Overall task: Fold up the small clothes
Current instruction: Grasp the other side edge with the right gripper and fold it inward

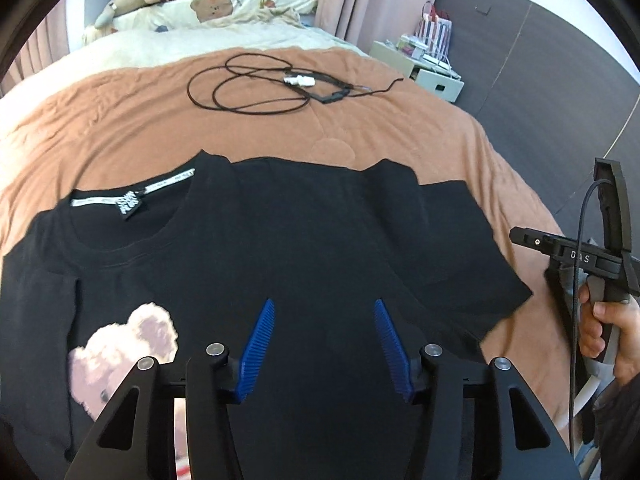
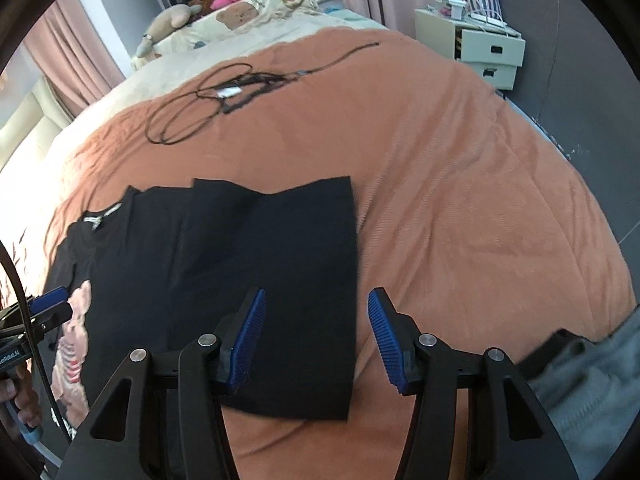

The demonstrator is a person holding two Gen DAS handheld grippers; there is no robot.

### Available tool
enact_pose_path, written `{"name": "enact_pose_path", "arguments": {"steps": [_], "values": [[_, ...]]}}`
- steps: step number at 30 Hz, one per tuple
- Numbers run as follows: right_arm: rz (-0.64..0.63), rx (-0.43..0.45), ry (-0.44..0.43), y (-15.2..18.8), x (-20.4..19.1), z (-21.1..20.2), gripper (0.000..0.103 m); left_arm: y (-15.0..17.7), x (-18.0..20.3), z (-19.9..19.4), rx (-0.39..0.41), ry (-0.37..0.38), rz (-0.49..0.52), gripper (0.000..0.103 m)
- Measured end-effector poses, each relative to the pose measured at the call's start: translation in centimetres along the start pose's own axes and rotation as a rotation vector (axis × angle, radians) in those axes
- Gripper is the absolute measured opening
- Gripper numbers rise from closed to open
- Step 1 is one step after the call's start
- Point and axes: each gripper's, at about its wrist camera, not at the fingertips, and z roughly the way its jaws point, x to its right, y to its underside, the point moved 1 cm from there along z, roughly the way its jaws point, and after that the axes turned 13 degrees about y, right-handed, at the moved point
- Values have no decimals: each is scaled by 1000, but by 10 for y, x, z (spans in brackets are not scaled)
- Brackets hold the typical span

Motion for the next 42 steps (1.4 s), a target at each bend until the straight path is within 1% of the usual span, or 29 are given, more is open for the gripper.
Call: {"name": "enact_pose_path", "arguments": {"steps": [1,2,3,7,9,12,14,15,16,17,23,26,29,35,36,40,42], "values": [[0,-7,0,-2,0,6,51,-1,-3,4,-1,4,-4,52],[-1,-13,-2,-3,1,14,47,-1,-6,11,-3,8,-9,51],[-2,-18,-7,-4,1,19,47,-1,-8,17,-7,9,-12,49],[-4,-48,-37,-8,2,41,46,3,-17,33,-10,25,-18,46],[-9,-58,-29,-10,2,48,46,7,-24,39,-12,33,-36,46],[-15,-72,-19,-10,1,57,36,11,-34,45,-22,45,-68,43],[-29,-77,-31,-12,-2,59,15,12,-36,45,-21,51,-71,43],[-39,-81,-32,-13,-4,58,13,12,-37,43,-19,53,-70,43],[-52,-81,-25,-14,-6,57,5,13,-38,42,-18,54,-70,43],[-68,-83,-22,-15,-9,54,4,13,-39,40,-18,52,-72,43],[-116,-56,23,-23,-23,29,4,14,-52,20,2,49,-104,43],[-116,-42,39,-28,-28,16,4,13,-56,9,15,43,-111,43],[-120,-24,35,-34,-35,0,3,13,-61,-4,31,38,-119,43],[-158,17,16,-35,-63,-33,3,16,-72,-22,25,21,-143,45],[-161,21,11,-34,-65,-38,3,17,-73,-25,28,17,-147,47],[-185,37,-14,-35,-88,-56,3,20,-83,-43,53,5,-173,59],[-212,41,-24,-36,-103,-62,3,22,-88,-53,64,-8,-182,62]]}}
